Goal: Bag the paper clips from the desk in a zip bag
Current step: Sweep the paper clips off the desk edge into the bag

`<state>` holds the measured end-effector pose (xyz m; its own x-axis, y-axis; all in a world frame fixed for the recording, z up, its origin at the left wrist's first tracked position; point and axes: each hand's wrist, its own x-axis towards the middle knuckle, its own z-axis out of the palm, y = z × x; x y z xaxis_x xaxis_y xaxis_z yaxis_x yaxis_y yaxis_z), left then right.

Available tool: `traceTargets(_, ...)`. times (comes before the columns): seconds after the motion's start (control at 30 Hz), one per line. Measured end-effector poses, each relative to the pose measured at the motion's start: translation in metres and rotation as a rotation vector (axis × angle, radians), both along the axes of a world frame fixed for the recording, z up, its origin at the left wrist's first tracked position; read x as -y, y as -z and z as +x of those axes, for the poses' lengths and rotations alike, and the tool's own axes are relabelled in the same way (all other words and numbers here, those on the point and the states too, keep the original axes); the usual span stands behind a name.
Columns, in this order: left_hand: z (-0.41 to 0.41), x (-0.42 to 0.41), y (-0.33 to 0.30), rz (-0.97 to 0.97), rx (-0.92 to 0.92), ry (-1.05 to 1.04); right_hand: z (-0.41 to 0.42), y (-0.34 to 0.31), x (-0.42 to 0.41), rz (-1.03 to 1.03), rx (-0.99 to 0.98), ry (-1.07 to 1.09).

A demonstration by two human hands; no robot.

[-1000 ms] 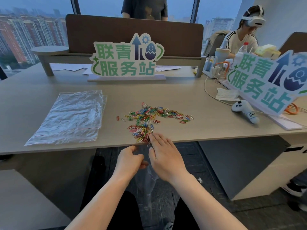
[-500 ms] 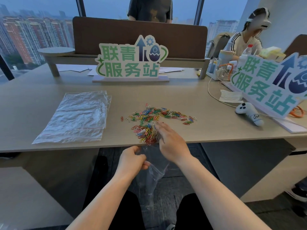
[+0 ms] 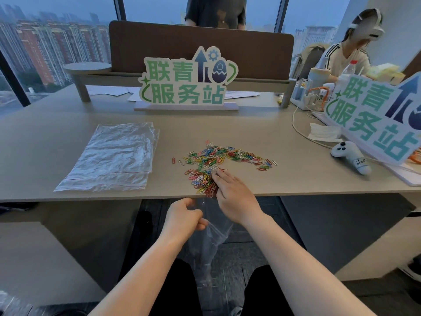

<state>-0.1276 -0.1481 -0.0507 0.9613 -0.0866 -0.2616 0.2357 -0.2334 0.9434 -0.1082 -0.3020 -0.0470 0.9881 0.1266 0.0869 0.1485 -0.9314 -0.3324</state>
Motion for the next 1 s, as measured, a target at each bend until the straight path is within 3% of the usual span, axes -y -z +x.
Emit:
traceTargets(0.5, 0.001, -0.005, 0.004, -0.032, 0.006, -0.026, -0.049, 0.001, -0.026, 0.0, 0.098, -0.031)
traceTargets(0.77, 0.0, -0.007, 0.001, -0.071, 0.005, -0.026, -0.037, -0.014, -0.024, 0.197, 0.247, 0.005)
traceTargets(1.0, 0.002, -0.013, 0.002, -0.051, -0.014, -0.032, 0.01, -0.008, -0.017, 0.081, 0.005, -0.043)
